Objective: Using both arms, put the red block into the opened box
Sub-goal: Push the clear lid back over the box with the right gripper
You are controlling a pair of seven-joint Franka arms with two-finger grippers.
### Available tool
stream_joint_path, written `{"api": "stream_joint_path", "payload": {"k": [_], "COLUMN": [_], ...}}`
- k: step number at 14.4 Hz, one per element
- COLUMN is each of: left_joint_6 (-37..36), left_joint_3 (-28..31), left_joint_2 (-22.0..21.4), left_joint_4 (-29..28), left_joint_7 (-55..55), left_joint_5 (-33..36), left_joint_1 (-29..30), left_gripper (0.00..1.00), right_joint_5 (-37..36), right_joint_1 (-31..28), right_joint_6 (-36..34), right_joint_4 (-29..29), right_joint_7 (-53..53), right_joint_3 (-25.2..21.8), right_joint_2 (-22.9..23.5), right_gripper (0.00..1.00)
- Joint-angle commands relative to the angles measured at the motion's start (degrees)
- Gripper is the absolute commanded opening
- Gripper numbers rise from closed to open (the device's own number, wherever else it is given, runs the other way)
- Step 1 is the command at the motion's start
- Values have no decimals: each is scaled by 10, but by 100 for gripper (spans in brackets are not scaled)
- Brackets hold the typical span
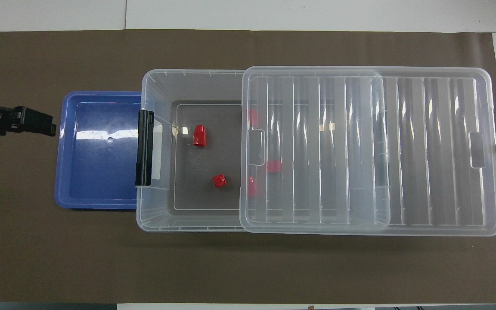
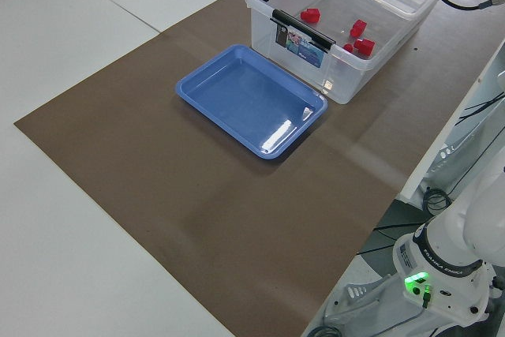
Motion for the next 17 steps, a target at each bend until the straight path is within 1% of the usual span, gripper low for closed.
{"api": "stream_joint_path", "payload": {"k": [1,4,9,17], "left_joint_6": [-26,-27,-27,-24], "left_joint_3": [4,4,5,4], "left_joint_2": [1,0,-18,-19], "left_joint_4": [11,10,-6,-9], "left_joint_7": [14,15,14,11], "left_joint_5": [-8,-9,-9,-9], "left_joint_1": [5,5,5,5], "left_gripper": [100,100,100,100], "right_joint_5": [4,4,4,4], "right_joint_1": [22,47,105,183], "right_joint_6": [11,11,4,3], "right_joint_4": [-14,-17,-19,-32], "right_joint_7": [32,62,147,269], "right_joint_3": [3,3,3,4], "right_joint_2": [-8,-9,-12,-17], "right_gripper": [0,0,0,0]}}
